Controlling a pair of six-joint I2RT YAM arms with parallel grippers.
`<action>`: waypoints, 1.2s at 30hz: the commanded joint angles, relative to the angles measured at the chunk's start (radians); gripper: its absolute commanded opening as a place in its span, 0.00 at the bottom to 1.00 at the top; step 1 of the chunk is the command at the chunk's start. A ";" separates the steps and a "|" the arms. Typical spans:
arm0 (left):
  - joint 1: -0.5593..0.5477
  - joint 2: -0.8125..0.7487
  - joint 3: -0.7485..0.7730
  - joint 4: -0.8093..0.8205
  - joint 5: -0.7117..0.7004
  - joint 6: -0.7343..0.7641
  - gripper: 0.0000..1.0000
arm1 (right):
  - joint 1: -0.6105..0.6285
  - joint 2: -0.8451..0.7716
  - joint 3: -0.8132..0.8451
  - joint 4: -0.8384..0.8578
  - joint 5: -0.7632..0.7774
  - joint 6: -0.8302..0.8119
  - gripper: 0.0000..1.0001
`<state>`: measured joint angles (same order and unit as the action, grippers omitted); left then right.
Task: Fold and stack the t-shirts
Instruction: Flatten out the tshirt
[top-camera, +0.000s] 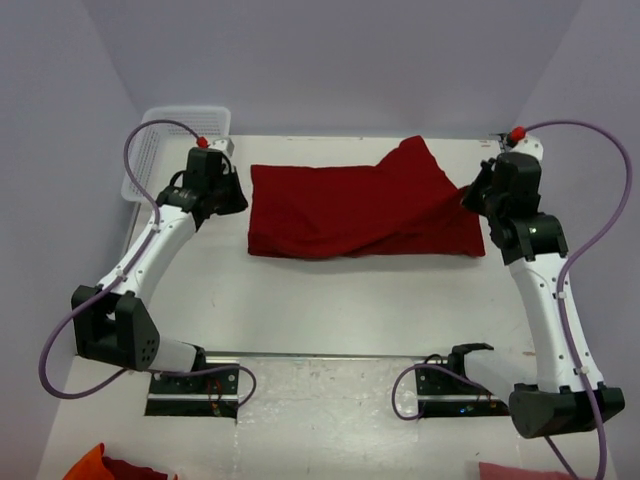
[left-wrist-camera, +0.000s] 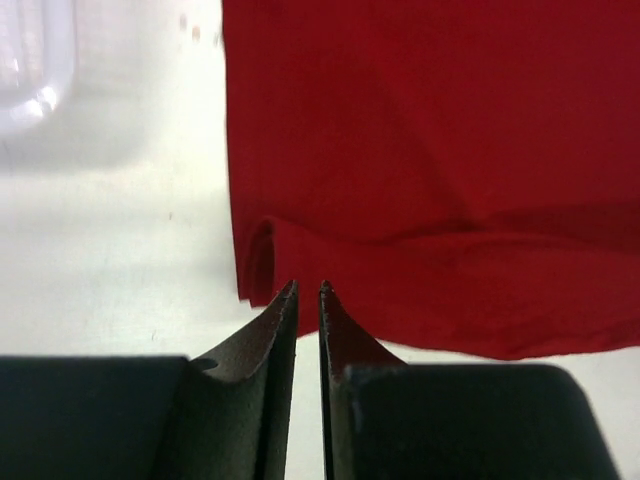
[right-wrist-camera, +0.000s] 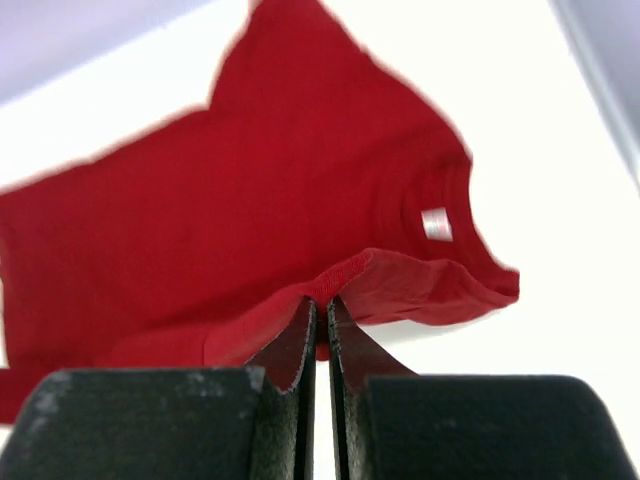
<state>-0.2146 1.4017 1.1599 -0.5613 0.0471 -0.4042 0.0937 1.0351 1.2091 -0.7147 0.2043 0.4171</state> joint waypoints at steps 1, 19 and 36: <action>0.003 0.035 0.116 0.034 0.008 0.027 0.13 | 0.003 0.077 0.156 0.032 0.066 -0.052 0.00; -0.219 -0.036 -0.184 0.074 0.081 -0.099 0.30 | 0.003 0.082 0.041 0.098 0.000 -0.069 0.00; -0.345 0.060 -0.293 0.064 -0.177 -0.228 0.39 | 0.005 0.028 -0.033 0.144 -0.094 -0.060 0.00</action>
<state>-0.5339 1.4326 0.8700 -0.5121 -0.0547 -0.5934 0.0937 1.0866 1.1828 -0.6155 0.1379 0.3561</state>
